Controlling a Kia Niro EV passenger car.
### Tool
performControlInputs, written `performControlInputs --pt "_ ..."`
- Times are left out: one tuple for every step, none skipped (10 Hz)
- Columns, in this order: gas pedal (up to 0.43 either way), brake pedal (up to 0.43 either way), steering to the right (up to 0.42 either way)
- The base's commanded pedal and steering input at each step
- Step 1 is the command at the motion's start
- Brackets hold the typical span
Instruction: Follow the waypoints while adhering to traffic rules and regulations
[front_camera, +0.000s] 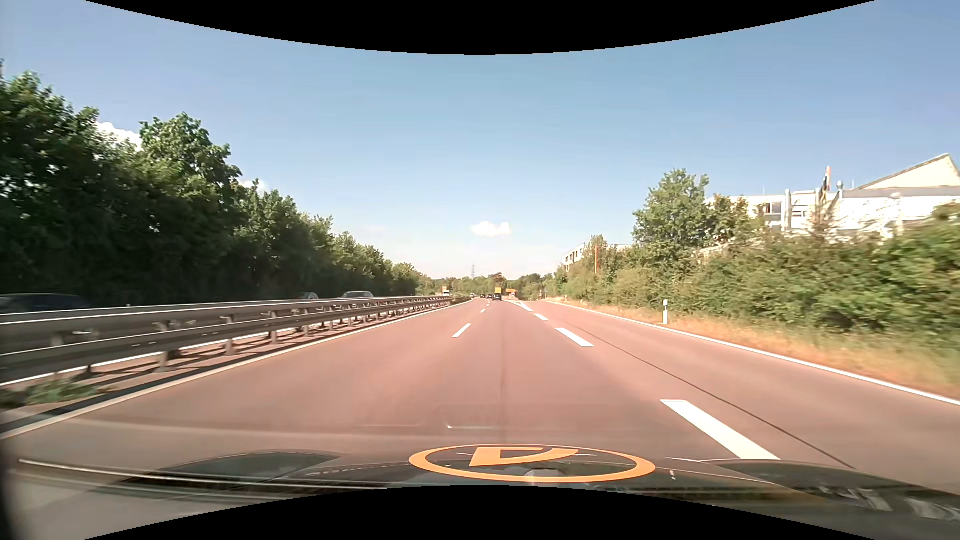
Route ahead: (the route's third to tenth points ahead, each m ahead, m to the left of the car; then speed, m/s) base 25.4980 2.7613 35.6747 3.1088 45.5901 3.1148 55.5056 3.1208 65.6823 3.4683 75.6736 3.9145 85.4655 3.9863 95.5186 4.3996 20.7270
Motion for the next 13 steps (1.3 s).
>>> performControlInputs --pt "0.150 0.000 -0.001" --pt "0.150 0.000 -0.001" --pt "0.150 0.000 -0.002" --pt "0.150 0.000 -0.002" --pt "0.150 0.000 -0.002" --pt "0.150 0.000 -0.002" --pt "0.157 0.000 -0.002" --pt "0.189 0.000 -0.002" --pt "0.197 0.000 -0.002" --pt "0.220 0.000 -0.002" --pt "0.220 0.000 -0.002" --pt "0.220 0.000 -0.002" --pt "0.220 0.000 -0.002"
